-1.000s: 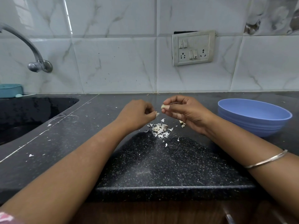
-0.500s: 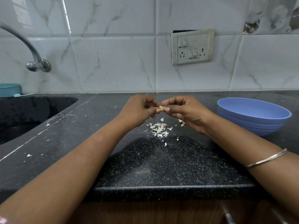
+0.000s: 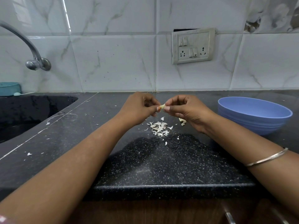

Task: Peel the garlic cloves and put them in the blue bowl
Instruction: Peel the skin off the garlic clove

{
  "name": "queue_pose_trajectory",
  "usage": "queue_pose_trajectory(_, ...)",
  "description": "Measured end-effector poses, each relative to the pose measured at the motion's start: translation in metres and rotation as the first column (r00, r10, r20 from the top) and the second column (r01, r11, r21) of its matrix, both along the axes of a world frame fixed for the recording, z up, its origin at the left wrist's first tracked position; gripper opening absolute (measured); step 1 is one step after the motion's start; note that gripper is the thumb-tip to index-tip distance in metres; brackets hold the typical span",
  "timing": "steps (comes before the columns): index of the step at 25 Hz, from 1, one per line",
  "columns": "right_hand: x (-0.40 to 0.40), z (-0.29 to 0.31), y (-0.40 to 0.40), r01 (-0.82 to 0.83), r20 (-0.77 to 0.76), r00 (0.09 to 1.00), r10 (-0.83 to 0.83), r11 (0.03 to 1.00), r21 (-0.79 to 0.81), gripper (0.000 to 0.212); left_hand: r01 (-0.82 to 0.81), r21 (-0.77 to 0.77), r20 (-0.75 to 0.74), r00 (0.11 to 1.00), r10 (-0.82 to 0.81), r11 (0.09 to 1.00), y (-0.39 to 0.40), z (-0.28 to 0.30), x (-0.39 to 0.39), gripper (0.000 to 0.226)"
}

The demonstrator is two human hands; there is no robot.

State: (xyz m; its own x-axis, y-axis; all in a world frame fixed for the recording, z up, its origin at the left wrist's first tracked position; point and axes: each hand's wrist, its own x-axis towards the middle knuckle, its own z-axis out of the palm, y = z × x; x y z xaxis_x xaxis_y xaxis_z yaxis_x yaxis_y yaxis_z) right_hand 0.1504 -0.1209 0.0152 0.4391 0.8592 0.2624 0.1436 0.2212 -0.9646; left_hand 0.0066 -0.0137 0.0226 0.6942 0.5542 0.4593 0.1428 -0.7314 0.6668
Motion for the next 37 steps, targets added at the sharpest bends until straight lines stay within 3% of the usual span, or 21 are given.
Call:
queue_pose_trajectory(13, 0.0010, 0.0020, -0.0017, -0.057, -0.015, 0.998, 0.056, 0.998, -0.013, 0.013, -0.070, -0.153, 0.142, 0.986, 0.092, 0.986, 0.0065, -0.0011, -0.0011, 0.011)
queue_pose_trajectory(19, 0.0000, -0.0002, -0.0008, -0.127, 0.114, 0.985, 0.131, 0.991, -0.040, 0.037, 0.005, -0.234, 0.182, 0.983, 0.039, 0.972, 0.0079, -0.0007, 0.0000, 0.021)
queue_pose_trajectory(25, 0.0004, -0.0020, 0.0014, -0.128, 0.075, 0.989, 0.127, 0.992, 0.017, 0.032, 0.114, -0.198, 0.186, 0.980, -0.077, 0.974, 0.0050, -0.0012, -0.0034, 0.017)
queue_pose_trajectory(32, -0.0058, 0.0024, -0.0029, -0.005, 0.105, 0.994, 0.010, 0.999, -0.051, 0.005, 0.068, -0.188, 0.175, 0.984, -0.035, 0.980, 0.0053, -0.0012, -0.0028, 0.024)
queue_pose_trajectory(37, -0.0040, 0.0035, -0.0027, 0.052, 0.132, 0.990, -0.044, 0.997, -0.063, 0.012, 0.053, -0.091, 0.123, 0.992, -0.041, 0.994, 0.0025, 0.0001, -0.0020, 0.016)
